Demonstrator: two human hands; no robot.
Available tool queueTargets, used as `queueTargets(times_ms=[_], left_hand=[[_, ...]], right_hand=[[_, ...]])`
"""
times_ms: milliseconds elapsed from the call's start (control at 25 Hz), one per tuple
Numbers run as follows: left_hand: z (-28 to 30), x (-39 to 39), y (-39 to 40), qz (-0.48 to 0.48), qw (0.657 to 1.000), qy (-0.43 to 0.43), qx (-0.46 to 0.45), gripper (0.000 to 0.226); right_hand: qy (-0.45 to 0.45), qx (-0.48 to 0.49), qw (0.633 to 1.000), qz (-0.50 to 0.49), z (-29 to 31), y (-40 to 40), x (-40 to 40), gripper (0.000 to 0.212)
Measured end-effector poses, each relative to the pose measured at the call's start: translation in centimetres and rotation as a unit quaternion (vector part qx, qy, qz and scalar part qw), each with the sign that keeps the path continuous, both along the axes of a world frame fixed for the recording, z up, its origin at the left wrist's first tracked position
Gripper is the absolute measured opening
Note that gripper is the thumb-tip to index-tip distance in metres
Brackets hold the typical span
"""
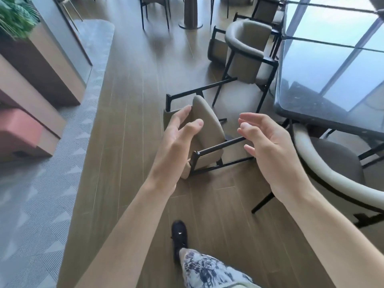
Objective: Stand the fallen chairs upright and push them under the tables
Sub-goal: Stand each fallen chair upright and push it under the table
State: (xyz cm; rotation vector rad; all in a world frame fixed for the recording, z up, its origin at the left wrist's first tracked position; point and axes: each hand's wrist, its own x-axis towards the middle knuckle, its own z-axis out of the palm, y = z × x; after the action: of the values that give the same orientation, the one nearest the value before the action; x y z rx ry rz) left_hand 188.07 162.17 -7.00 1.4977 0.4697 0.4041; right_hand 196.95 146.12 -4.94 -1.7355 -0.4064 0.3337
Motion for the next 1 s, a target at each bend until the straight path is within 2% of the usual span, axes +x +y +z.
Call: queueTargets(times_ms=[480,760,1000], left_hand=[[-0.2,10.1,19.9,-0.049,0.998,0.029,0.001,0.061],[0.0,14.5,29.6,-0.067,0.998,0.016,-0.014,0.073],[0.1,15.4,38.9,-0.103,0.995,0.015,-0.006,0.078]], right_hand=[[0.027,-0.023,0.997,-0.065,-1.6,20.8,9.4,0.020],[0.030,-0.034,0.995,-0.091,-1.5,29.6,12.4,0.019],[0.039,-0.027,0.990,-0.132,-1.8,38.3,11.7,0.019]])
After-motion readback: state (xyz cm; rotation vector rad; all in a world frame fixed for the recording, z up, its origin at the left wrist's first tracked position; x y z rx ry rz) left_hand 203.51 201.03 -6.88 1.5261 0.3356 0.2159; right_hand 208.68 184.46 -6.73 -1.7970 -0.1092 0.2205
